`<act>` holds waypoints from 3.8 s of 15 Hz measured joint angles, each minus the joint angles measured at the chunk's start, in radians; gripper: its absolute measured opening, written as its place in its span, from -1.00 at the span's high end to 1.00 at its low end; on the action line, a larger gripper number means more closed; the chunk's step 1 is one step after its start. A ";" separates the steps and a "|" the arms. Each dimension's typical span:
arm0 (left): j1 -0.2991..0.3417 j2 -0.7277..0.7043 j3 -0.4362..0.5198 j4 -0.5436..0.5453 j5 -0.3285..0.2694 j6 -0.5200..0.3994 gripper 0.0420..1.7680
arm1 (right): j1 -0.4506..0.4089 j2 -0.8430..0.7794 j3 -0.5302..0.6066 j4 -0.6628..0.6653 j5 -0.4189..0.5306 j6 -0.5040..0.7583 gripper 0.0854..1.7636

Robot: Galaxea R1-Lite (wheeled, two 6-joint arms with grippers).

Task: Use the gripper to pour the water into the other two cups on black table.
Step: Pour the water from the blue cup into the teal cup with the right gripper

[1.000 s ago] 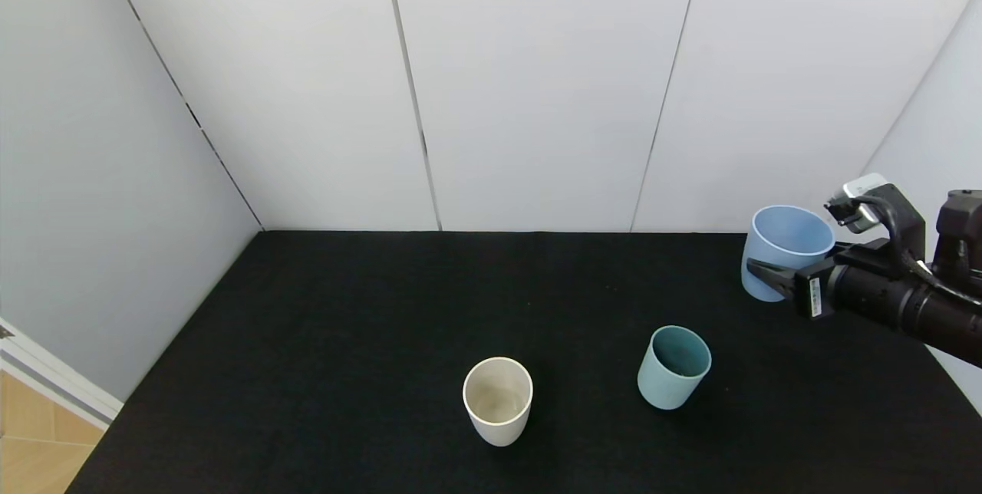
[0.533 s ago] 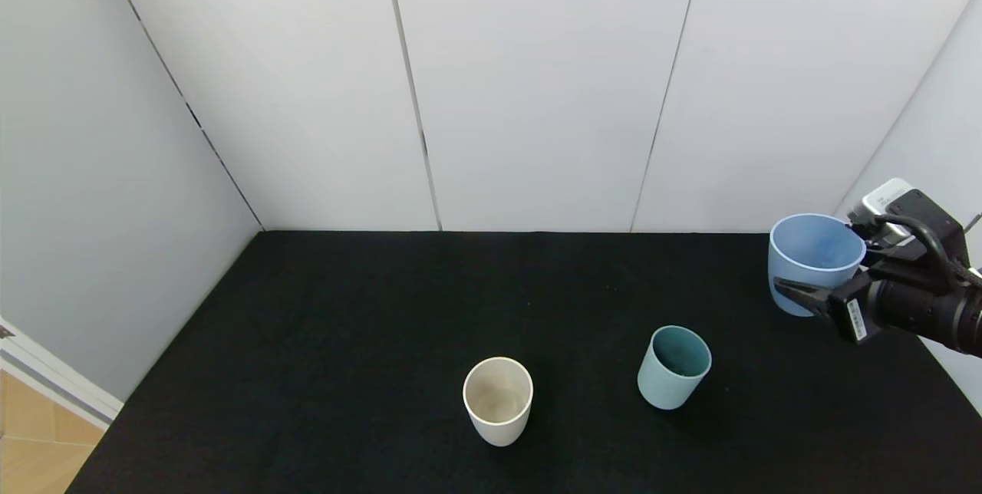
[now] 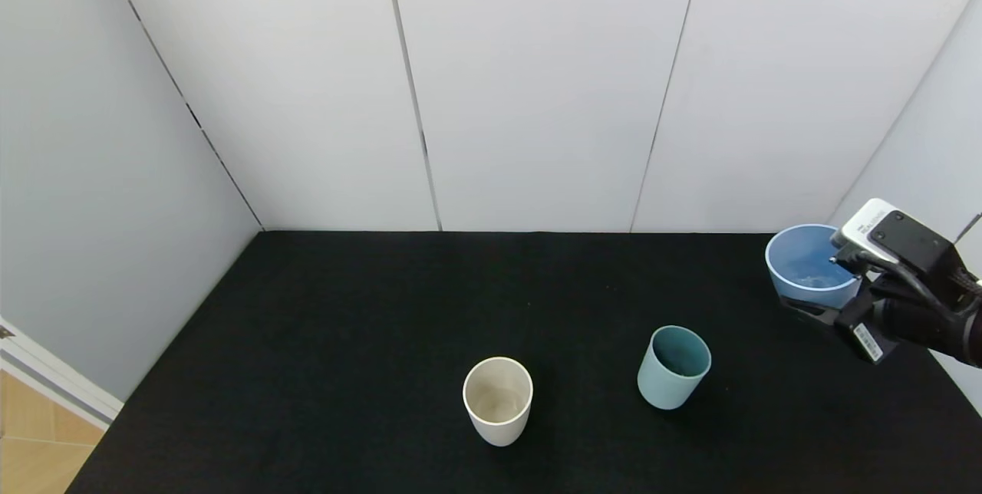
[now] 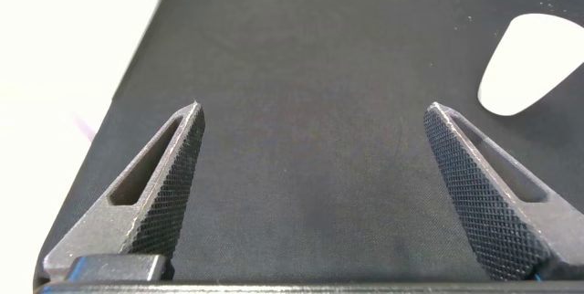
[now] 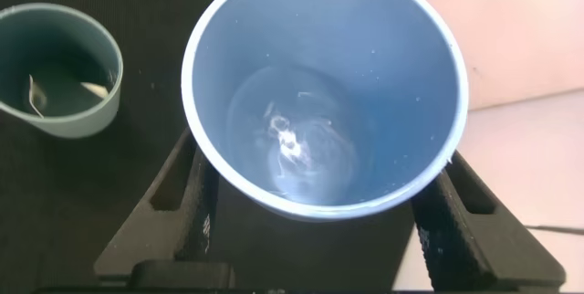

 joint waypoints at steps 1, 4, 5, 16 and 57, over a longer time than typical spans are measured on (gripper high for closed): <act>0.000 0.000 0.000 0.000 0.000 0.000 -0.94 | 0.011 0.003 0.000 0.003 -0.013 -0.029 -0.39; 0.000 0.000 0.000 0.000 0.000 0.000 -0.94 | 0.040 0.009 -0.016 0.055 -0.049 -0.089 -0.39; 0.000 0.000 0.000 0.000 0.000 0.000 -0.94 | 0.049 0.010 -0.021 0.064 -0.053 -0.108 -0.39; -0.001 0.000 0.000 0.000 0.000 0.000 -0.94 | 0.104 0.072 -0.053 0.064 -0.151 -0.333 -0.39; -0.001 0.000 0.000 -0.002 0.000 0.000 -0.94 | 0.253 0.162 -0.164 0.108 -0.328 -0.672 -0.39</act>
